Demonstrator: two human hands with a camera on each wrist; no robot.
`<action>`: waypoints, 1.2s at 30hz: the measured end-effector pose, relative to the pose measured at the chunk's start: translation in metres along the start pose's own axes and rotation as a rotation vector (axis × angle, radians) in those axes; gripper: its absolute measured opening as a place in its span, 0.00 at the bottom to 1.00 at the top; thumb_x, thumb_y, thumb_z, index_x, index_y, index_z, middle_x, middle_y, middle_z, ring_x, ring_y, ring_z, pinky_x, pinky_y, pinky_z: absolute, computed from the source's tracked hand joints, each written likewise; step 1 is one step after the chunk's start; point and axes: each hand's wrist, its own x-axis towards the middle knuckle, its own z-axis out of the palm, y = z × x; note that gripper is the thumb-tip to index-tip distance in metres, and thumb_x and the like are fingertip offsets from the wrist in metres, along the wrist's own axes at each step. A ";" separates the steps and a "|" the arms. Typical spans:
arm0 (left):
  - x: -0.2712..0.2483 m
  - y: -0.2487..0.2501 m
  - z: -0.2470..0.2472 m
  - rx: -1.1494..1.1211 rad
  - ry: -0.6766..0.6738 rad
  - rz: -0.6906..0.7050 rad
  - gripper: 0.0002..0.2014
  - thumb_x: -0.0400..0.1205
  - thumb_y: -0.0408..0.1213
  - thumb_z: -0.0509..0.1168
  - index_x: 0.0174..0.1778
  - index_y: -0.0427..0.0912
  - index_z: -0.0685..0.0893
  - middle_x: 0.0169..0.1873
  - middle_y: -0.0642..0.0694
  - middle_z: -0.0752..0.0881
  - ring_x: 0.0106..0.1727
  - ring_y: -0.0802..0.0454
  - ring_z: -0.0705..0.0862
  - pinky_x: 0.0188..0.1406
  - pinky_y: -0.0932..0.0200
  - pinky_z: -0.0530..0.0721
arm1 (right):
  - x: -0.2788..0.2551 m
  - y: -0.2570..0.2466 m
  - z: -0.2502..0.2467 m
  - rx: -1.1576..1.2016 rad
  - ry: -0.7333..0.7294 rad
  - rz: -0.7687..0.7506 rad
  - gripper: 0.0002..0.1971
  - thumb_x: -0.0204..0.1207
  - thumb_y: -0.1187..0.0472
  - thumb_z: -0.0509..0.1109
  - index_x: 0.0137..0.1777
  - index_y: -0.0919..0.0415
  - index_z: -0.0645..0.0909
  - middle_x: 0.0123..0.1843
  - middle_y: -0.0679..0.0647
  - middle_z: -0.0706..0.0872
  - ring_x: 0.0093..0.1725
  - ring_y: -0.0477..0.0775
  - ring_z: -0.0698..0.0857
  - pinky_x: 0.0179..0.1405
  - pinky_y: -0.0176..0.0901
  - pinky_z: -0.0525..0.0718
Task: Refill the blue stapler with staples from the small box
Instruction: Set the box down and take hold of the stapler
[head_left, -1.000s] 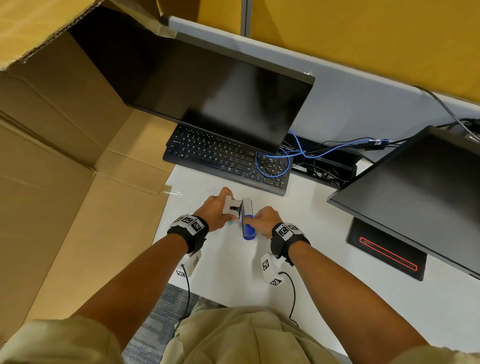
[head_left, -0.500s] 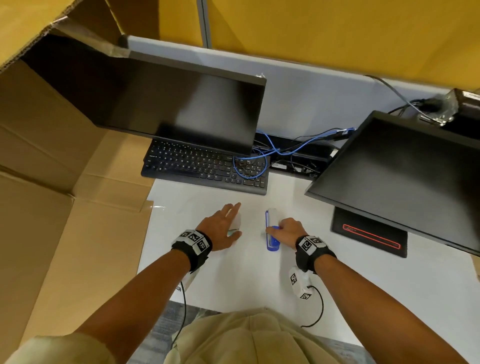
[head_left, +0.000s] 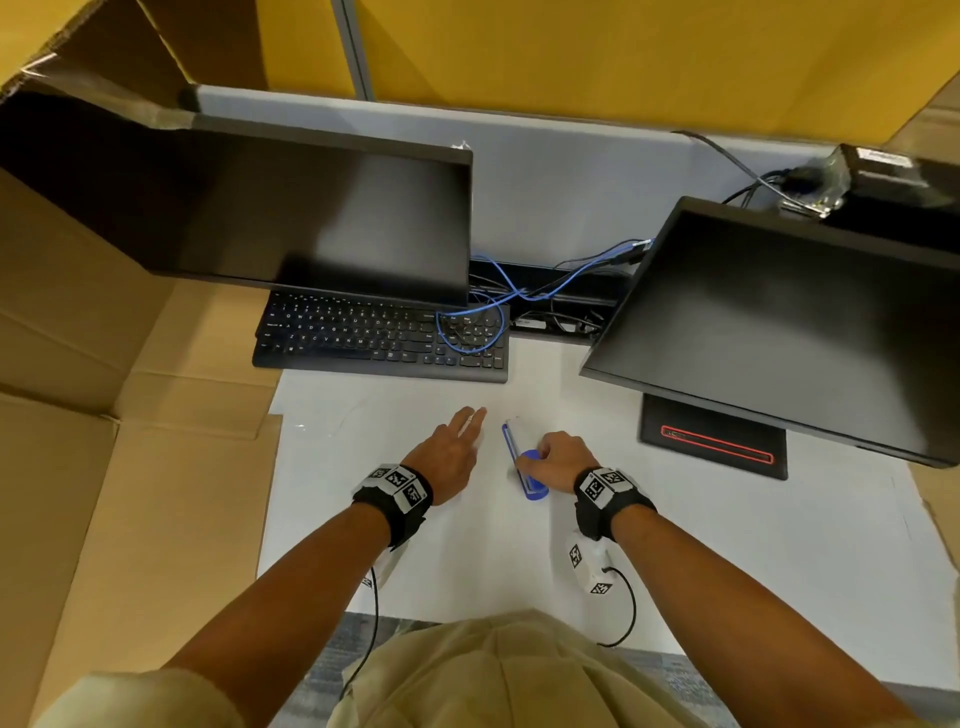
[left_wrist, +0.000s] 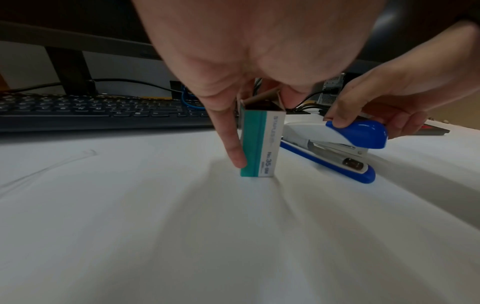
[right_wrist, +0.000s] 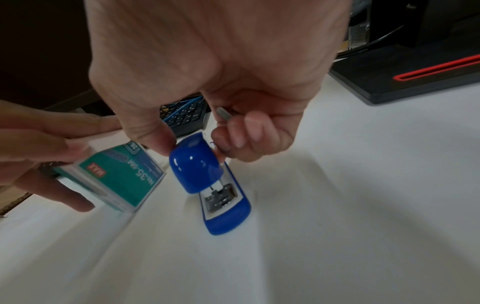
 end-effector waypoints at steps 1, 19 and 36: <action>0.000 0.000 0.000 -0.006 -0.004 -0.012 0.31 0.88 0.36 0.51 0.85 0.40 0.45 0.84 0.36 0.54 0.71 0.32 0.75 0.72 0.42 0.75 | -0.001 0.000 0.000 0.002 0.000 0.001 0.22 0.69 0.38 0.72 0.47 0.58 0.79 0.45 0.55 0.85 0.47 0.56 0.86 0.42 0.42 0.80; -0.004 0.011 0.004 -0.084 0.064 -0.101 0.30 0.88 0.37 0.51 0.86 0.43 0.48 0.85 0.43 0.56 0.81 0.42 0.66 0.72 0.40 0.76 | -0.028 -0.011 -0.002 -0.122 0.156 -0.128 0.26 0.71 0.39 0.71 0.61 0.55 0.71 0.46 0.53 0.82 0.46 0.58 0.85 0.44 0.48 0.85; -0.004 0.012 0.013 -0.106 0.080 -0.139 0.29 0.89 0.40 0.47 0.85 0.41 0.46 0.86 0.42 0.53 0.82 0.42 0.63 0.72 0.40 0.76 | -0.022 -0.058 0.033 -0.058 0.224 -0.277 0.29 0.71 0.45 0.73 0.71 0.48 0.70 0.60 0.57 0.84 0.57 0.64 0.84 0.55 0.51 0.82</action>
